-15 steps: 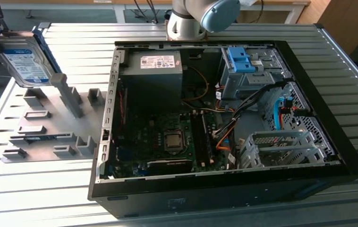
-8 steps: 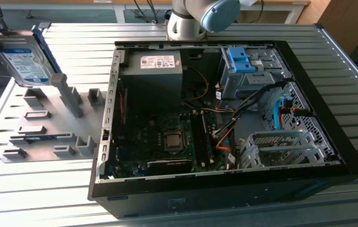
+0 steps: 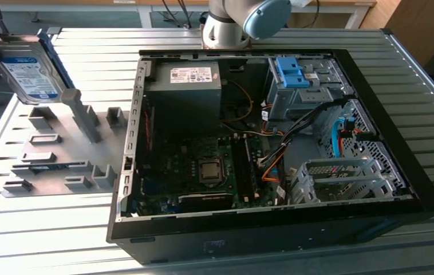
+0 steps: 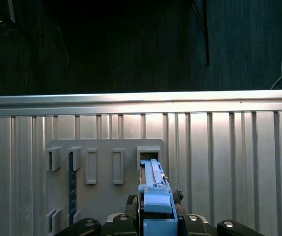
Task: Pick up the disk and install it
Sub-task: 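Pick up the disk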
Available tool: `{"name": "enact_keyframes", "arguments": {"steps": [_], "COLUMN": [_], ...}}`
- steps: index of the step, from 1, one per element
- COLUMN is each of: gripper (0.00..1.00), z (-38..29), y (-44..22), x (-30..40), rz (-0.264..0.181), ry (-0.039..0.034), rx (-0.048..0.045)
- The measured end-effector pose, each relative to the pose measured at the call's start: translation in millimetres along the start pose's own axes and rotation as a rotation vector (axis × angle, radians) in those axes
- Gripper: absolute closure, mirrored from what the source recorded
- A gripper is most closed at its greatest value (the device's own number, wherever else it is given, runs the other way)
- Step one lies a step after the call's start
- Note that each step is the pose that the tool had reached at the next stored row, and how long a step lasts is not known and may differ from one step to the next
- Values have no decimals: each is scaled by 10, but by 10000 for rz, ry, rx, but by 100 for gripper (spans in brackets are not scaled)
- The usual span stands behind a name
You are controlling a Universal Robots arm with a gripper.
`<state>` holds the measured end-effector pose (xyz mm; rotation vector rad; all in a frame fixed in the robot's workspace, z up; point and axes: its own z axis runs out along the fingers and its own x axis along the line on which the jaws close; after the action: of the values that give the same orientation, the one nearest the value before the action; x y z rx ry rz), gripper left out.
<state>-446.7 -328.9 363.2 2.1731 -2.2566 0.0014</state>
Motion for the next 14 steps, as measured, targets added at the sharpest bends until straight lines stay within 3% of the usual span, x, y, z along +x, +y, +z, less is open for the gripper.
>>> {"name": "enact_keyframes", "arguments": {"steps": [14], "gripper": [64], "z": [-123], "y": [1], "x": [1], "rz": [0], "ry": [0], "rx": [0]}}
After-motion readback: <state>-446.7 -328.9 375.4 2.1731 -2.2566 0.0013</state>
